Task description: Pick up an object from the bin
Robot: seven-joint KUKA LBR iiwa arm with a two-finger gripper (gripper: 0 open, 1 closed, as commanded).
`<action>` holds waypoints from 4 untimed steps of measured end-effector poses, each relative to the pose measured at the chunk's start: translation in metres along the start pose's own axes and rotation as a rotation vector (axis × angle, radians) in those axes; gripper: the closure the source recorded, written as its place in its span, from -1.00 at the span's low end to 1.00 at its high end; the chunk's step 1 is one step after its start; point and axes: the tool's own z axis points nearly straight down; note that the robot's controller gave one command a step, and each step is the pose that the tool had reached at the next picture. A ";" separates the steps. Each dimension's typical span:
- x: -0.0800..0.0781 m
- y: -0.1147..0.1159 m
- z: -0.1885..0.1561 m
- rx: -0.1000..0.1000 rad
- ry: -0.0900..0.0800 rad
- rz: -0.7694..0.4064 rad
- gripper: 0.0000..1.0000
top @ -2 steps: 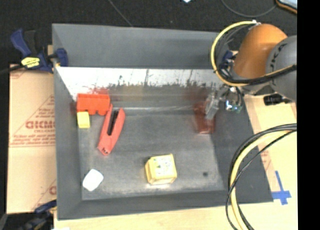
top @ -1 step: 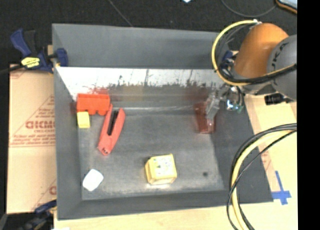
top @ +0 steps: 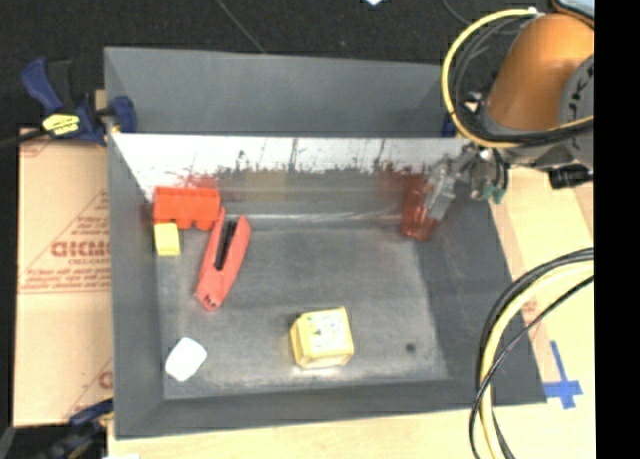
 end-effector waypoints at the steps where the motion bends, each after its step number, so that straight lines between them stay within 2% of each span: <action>1: 0.004 -0.002 0.024 0.004 0.011 0.000 1.00; 2: -0.001 -0.002 -0.004 0.003 -0.004 -0.002 1.00; 3: 0.002 -0.003 0.011 0.007 0.004 -0.002 1.00; 4: -0.003 -0.002 -0.029 0.005 -0.009 -0.004 1.00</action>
Offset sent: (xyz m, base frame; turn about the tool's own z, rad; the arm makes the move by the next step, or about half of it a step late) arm -0.0007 -0.0002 0.0028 0.0000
